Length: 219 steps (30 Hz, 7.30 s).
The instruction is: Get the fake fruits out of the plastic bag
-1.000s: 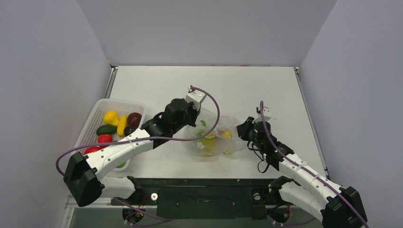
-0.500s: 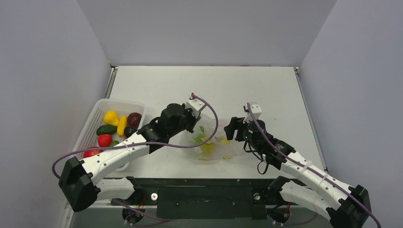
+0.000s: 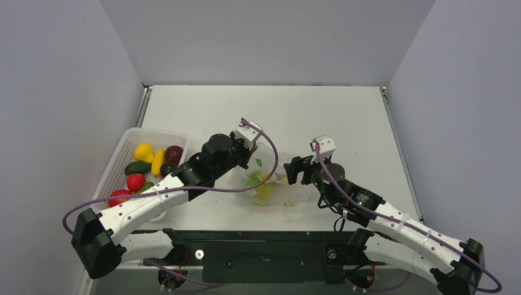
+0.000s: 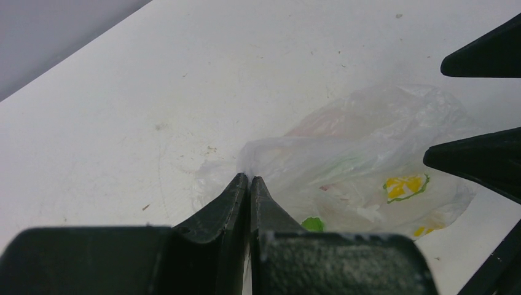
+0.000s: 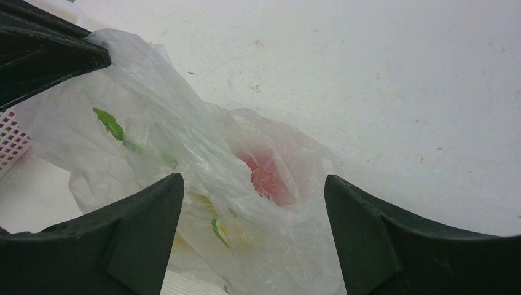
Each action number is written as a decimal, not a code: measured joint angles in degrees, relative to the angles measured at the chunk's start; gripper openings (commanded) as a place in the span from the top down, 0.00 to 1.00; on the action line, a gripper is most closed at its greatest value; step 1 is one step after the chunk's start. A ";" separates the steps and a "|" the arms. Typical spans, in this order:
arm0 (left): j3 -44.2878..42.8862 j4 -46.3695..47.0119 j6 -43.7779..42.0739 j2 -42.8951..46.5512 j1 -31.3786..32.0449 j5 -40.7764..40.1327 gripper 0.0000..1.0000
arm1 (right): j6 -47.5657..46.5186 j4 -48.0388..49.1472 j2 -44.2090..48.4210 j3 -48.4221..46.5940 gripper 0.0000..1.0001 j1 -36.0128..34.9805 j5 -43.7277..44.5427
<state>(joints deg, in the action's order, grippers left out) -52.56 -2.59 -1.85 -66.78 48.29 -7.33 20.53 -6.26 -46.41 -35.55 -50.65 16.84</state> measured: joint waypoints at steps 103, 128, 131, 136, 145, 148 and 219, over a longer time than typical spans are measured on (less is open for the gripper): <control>4.20 7.15 -7.58 5.62 2.21 -8.79 0.95 | 23.32 20.04 -6.29 16.15 0.40 28.02 -33.11; 4.44 7.17 -7.54 6.25 2.25 -5.46 0.99 | -11.26 -3.45 -31.39 -23.10 0.70 14.67 -23.21; 4.44 7.17 -7.37 6.25 2.25 -5.55 1.00 | -10.67 -4.28 -31.39 -24.63 0.98 14.21 -20.22; 5.22 8.28 -5.88 6.36 2.23 -7.02 1.00 | -6.27 -3.69 -26.69 -22.32 1.00 16.96 -15.72; 5.86 9.40 0.13 6.40 -0.81 -4.26 1.00 | 2.08 -3.30 -1.68 -7.13 1.00 29.83 -21.31; 5.86 9.40 2.91 6.40 -2.84 -1.66 1.00 | 3.98 -3.41 2.73 -4.85 1.00 30.03 -23.39; 15.74 -6.67 45.29 28.98 -29.53 35.04 0.03 | 6.34 2.10 -10.51 -2.75 0.37 -20.74 -18.05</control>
<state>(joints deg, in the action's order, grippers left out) -36.82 -9.26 43.44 -37.80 18.76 27.70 26.87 -4.16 -56.93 -38.30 -71.40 -1.21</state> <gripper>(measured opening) 0.972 0.691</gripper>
